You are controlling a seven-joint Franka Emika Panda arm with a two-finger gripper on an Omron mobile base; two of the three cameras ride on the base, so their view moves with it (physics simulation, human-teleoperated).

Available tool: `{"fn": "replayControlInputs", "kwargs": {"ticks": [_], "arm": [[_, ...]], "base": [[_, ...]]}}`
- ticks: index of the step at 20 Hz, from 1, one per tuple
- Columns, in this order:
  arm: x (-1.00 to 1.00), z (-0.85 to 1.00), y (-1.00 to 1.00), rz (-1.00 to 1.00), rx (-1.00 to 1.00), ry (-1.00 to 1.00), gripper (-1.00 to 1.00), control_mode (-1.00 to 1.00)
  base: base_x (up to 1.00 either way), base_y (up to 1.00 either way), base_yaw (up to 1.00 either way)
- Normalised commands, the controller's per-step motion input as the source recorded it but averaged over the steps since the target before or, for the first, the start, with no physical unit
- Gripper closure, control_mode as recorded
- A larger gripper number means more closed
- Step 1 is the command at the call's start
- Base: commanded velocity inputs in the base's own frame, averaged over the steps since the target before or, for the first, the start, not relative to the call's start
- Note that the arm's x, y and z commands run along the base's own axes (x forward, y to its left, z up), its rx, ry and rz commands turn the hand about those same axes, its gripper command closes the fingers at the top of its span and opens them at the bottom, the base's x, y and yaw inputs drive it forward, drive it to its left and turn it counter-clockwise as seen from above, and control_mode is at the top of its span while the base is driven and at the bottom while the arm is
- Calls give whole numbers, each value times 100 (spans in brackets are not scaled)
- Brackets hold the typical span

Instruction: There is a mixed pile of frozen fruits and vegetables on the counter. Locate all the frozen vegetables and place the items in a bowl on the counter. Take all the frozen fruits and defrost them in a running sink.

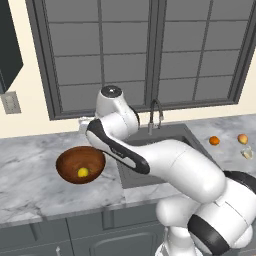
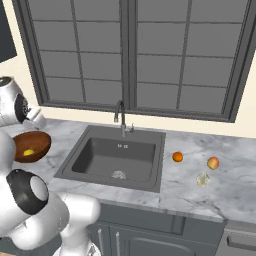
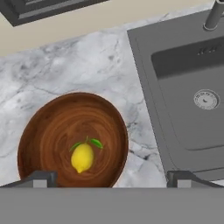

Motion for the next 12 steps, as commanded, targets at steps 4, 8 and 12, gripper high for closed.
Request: {"fn": "replayControlInputs", "kwargs": {"ticks": [4, 8, 12], "arm": [[-5, 62, -39, 8, 5, -2, -100, -100], [-19, 46, -46, 7, 0, 1, -100, -100], [-22, 5, -38, 8, -9, 0, -100, -100]], "base": [[0, 0, 0], [0, 0, 0], [0, 0, 0]]}}
